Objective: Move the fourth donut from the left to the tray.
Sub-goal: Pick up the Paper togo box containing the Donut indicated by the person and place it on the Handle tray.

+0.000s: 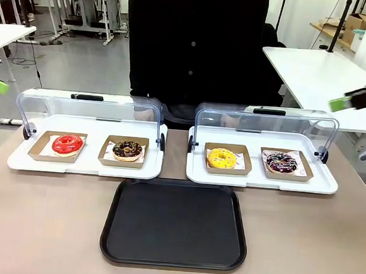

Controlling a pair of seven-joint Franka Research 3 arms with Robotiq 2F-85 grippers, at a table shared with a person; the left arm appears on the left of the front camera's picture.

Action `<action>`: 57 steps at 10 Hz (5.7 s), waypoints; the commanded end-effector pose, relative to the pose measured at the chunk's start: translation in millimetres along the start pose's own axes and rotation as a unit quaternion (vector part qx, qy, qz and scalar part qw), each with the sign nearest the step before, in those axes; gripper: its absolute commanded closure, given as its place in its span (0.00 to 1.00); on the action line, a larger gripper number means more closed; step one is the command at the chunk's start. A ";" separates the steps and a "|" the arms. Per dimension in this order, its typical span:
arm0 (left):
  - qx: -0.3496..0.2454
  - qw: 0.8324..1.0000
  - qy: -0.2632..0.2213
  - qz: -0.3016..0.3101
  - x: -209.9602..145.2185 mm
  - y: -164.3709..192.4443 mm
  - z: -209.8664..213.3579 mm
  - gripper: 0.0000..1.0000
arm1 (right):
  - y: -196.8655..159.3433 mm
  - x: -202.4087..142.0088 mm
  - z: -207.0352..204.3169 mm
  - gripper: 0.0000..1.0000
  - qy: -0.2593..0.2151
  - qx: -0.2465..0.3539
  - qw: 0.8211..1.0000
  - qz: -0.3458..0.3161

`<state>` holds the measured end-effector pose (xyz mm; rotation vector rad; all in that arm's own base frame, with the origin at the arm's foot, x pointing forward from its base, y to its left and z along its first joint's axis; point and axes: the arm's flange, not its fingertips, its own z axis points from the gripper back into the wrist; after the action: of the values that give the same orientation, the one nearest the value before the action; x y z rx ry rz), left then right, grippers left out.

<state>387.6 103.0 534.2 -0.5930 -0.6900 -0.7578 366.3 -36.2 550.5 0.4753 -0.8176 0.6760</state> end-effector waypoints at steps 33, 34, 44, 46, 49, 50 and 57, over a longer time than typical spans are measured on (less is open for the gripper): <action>-0.095 0.989 -0.090 -0.065 -49.1 27.6 0.1 0.00 | -93.4 -81.5 50.0 0.00 -0.126 0.119 0.985 0.018; -0.095 0.989 -0.090 -0.065 -49.1 27.6 0.1 0.00 | -93.4 -81.5 50.0 0.00 -0.126 0.119 0.985 0.018; -0.095 0.989 -0.090 -0.065 -49.1 27.6 0.1 0.00 | -93.4 -81.5 50.0 0.00 -0.126 0.119 0.985 0.018; -0.095 0.989 -0.090 -0.065 -49.1 27.6 0.1 0.00 | -93.4 -81.5 50.0 0.00 -0.126 0.119 0.985 0.018; -0.095 0.989 -0.090 -0.065 -49.1 27.6 0.1 0.00 | -93.4 -81.5 50.0 0.00 -0.126 0.119 0.985 0.018; -0.095 0.989 -0.090 -0.065 -49.1 27.6 0.1 0.00 | -93.4 -81.5 50.0 0.00 -0.126 0.119 0.985 0.018; -0.095 0.989 -0.090 -0.065 -49.1 27.6 0.1 0.00 | -93.4 -81.5 50.0 0.00 -0.126 0.119 0.985 0.018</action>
<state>381.3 138.4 490.2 -0.7908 -0.8166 -0.8988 362.1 -161.0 501.7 0.7747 -0.9563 0.7447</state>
